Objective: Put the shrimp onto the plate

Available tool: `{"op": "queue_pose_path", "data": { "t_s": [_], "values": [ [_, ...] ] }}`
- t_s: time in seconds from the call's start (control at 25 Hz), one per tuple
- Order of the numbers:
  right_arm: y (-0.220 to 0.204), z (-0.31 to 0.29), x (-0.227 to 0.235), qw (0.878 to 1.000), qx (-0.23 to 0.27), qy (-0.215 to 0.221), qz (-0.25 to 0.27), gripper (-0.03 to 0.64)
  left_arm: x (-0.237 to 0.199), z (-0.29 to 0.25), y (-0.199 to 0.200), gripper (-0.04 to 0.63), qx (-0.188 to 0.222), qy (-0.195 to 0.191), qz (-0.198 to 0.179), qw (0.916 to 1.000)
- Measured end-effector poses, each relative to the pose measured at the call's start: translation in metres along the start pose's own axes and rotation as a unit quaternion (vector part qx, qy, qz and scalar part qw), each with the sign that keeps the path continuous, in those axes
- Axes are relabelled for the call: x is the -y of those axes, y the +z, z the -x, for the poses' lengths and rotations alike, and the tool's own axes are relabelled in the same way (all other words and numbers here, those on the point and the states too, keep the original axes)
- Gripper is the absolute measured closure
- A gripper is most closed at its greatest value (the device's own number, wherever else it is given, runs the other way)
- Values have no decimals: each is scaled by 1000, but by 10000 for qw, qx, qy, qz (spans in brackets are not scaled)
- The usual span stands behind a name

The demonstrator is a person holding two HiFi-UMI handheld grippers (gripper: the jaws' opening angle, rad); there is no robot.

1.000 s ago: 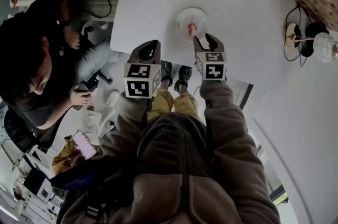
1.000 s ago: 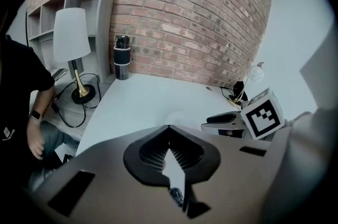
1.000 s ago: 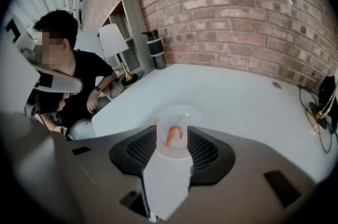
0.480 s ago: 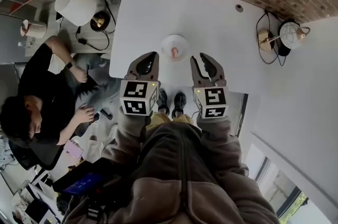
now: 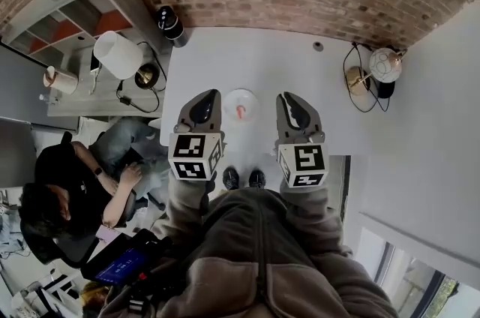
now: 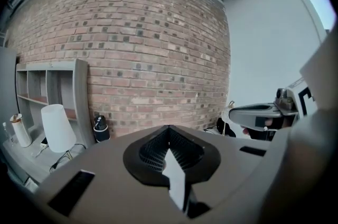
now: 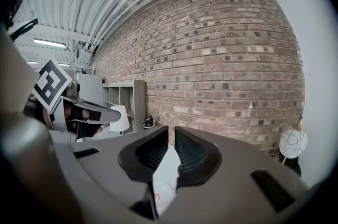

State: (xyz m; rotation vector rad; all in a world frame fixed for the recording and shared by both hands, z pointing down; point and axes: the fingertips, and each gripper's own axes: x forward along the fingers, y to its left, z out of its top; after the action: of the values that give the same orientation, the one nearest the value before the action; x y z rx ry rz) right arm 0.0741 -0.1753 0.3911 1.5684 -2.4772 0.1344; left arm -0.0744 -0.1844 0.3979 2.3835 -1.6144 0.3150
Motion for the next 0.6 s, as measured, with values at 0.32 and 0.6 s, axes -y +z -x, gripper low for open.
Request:
{"op": "queue_pose_path", "data": {
  "t_s": [0.32, 0.6],
  "values": [
    [75, 19, 14, 9967, 774, -227, -39, 614, 5, 19, 68, 591, 691, -15, -263, 9973],
    [118, 31, 15, 9906, 1330, -305, 62, 615, 7, 35, 116, 591, 1279, 36, -477, 9906]
  ]
}}
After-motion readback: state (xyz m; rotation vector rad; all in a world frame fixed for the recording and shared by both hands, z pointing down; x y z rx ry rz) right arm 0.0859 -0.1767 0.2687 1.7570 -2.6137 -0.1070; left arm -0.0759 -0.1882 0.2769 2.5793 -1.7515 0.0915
